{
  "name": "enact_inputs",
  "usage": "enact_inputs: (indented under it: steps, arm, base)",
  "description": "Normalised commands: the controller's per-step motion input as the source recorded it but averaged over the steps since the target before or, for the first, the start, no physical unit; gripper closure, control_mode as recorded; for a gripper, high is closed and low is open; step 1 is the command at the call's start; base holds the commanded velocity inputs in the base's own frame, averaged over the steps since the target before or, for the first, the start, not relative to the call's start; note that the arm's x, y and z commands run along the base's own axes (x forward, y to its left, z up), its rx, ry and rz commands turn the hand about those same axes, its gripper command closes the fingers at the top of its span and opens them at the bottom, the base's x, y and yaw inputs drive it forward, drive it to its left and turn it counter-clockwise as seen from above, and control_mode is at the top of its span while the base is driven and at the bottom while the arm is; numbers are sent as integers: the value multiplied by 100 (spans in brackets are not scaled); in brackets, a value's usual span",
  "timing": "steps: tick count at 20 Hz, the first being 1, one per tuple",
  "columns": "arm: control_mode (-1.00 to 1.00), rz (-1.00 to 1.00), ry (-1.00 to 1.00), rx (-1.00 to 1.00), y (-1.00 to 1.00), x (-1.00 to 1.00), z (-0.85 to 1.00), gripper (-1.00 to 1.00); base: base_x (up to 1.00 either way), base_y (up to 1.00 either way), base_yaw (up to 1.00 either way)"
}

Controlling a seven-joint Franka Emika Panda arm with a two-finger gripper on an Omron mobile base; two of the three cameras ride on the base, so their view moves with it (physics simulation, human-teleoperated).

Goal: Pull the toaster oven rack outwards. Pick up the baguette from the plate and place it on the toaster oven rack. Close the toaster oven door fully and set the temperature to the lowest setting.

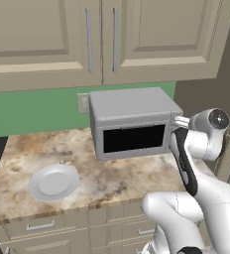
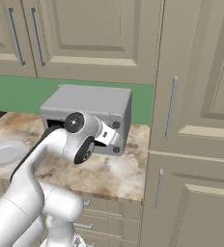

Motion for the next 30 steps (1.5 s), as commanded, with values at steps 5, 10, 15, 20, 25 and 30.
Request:
enact_inputs:
  steps: [5, 10, 15, 20, 25, 30]
  arm:
    - [-100, 9, 3, -1, -18, 7, -22, -100]
    - [-100, 13, 0, 0, -2, 0, -3, -100]
    - [-100, 9, 0, -3, 0, 0, -7, -100]
    - [-100, 0, 0, -4, 0, 0, -3, -100]
    - [-100, 0, 0, -5, 0, 0, -14, -100]
    - [-100, 0, 0, -5, 0, 0, -12, -100]
  base:
    - [0, 0, 0]
    - [0, 0, 0]
    - [0, 0, 0]
    - [0, 0, 0]
    - [0, 0, 0]
    - [0, 0, 0]
